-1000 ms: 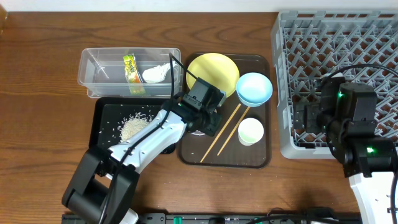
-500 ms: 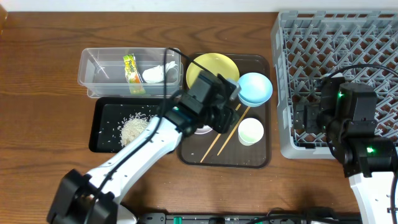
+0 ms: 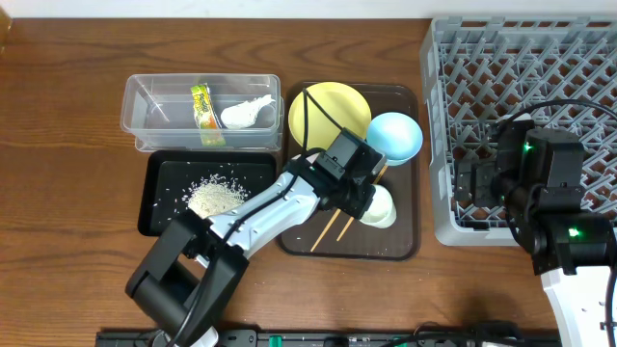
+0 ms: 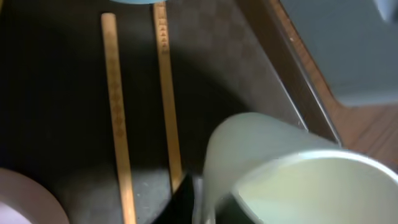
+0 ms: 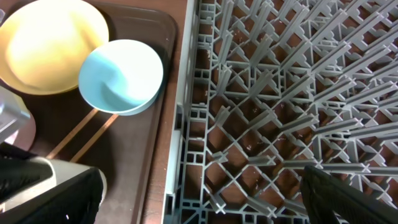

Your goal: Sort waste into correct bins and load items into the dishwasher rack

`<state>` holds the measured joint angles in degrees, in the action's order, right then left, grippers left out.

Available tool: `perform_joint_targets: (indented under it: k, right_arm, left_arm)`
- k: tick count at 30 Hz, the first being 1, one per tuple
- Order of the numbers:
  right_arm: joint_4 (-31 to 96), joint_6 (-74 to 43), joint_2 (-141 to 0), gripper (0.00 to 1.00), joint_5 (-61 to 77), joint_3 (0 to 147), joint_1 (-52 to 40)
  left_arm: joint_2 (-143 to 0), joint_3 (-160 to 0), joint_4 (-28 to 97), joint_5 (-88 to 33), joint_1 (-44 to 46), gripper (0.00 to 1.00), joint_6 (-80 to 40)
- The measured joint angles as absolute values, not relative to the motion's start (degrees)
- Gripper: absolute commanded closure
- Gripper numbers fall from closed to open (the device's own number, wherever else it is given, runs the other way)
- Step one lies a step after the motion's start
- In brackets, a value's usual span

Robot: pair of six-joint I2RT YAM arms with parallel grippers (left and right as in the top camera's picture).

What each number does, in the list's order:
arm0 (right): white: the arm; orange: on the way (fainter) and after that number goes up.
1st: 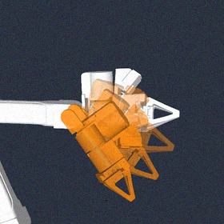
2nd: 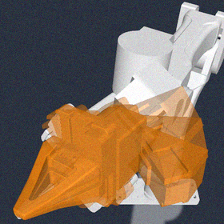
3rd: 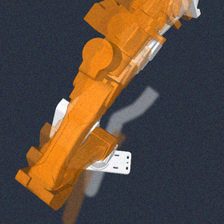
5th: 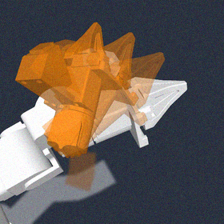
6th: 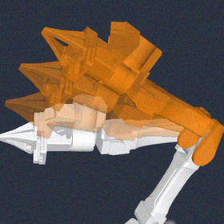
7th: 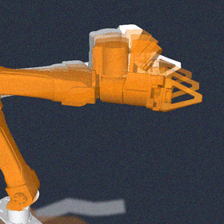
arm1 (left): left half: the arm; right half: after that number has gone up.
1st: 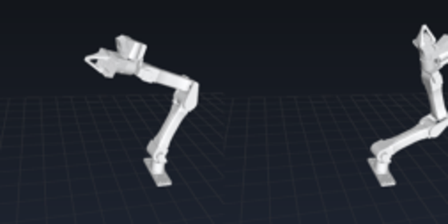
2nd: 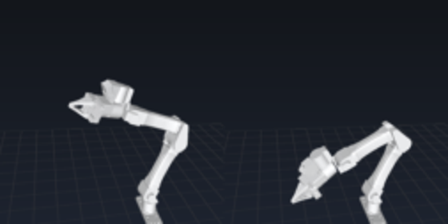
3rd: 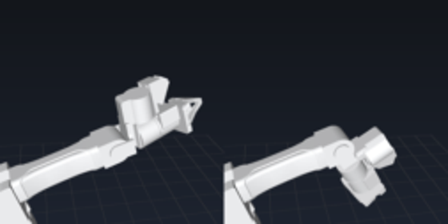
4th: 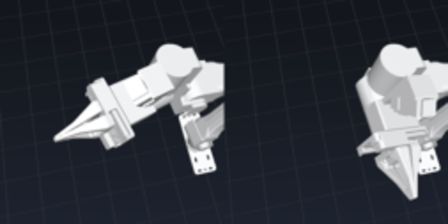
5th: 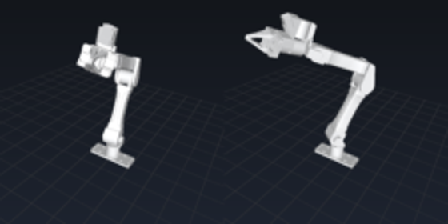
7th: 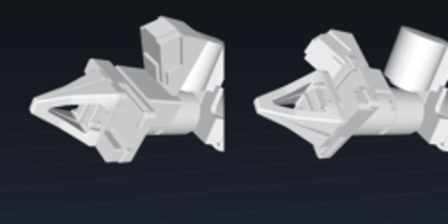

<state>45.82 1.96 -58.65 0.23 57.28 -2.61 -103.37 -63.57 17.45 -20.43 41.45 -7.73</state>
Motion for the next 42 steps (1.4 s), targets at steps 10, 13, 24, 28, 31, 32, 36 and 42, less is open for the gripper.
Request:
perform_joint_targets:
  k: [10,13,24,28,31,32,36,42]
  right_arm:
    - [44.73,0.05,-58.72,0.01,0.43,57.28,-2.61]
    - [43.07,-2.26,-59.44,0.01,3.79,57.28,-2.61]
    - [33.80,4.32,-73.56,0.02,45.93,57.39,-2.63]
    - [27.97,7.99,-78.48,0.03,58.37,57.39,-2.72]
    - [22.44,9.15,-81.21,0.03,65.49,57.39,-2.72]
    - [21.10,9.28,-81.73,0.03,66.96,57.39,-2.72]
    - [16.82,9.41,-83.00,0.07,71.44,57.39,-2.72]
    - [14.70,9.58,-83.02,0.21,77.17,57.39,-2.72]
  left_arm:
    - [-95.81,-63.57,14.20,-25.71,34.46,0.94,-13.91]
    - [-92.33,-63.59,9.56,-30.70,28.38,0.94,-19.64]
    - [-94.96,-63.64,-2.55,-58.06,14.41,0.94,-42.57]
    - [-95.44,-63.64,-2.68,-66.96,14.94,0.94,-45.25]
    - [-95.44,-63.64,-2.81,-70.76,15.88,0.94,-46.11]
    - [-95.44,-63.64,-2.81,-71.72,16.27,0.94,-46.41]
    - [-95.44,-63.64,-2.81,-74.43,17.80,0.94,-46.81]
    - [-95.44,-63.64,-2.83,-75.64,19.25,0.94,-46.96]
